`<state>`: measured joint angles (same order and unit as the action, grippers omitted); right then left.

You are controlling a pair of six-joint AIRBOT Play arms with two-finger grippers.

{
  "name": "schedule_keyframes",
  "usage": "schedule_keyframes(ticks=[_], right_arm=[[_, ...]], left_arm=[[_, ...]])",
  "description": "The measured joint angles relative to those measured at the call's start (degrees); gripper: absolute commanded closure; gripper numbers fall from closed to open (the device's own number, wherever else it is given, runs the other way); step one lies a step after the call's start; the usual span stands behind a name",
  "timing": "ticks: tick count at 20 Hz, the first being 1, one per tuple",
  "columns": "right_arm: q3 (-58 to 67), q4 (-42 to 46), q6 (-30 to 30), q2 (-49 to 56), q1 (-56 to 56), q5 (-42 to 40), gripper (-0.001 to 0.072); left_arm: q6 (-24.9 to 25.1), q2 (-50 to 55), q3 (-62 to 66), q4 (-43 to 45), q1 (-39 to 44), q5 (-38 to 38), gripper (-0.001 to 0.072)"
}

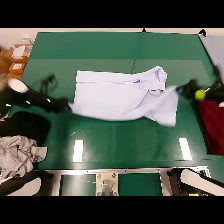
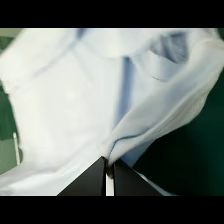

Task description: Fold the shirts.

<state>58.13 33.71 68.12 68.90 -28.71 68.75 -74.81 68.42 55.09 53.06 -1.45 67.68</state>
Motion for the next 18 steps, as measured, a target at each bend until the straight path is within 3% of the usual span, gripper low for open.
schedule_keyframes(ticks=[4,11,14,18], right_arm=[[18.4,-3.2,2.3,-11.3,-0.3,1.4,0.0687],[41.0,1.6,6.0,-29.0,-6.9,-8.7,0.0687],[43.1,5.7,6.4,-32.7,-8.7,-11.5,0.0686],[37.8,6.7,6.7,-32.9,-9.4,-11.9,0.0686]], left_arm=[[-1.3,-10.8,17.8,0.1,-0.1,1.6,0.0687],[-4.6,-18.9,56.8,7.0,0.0,0.9,0.0686],[-5.6,-19.7,62.8,11.3,0.0,1.4,0.0686],[-6.1,-19.6,56.8,14.0,0.0,2.6,0.0686]])
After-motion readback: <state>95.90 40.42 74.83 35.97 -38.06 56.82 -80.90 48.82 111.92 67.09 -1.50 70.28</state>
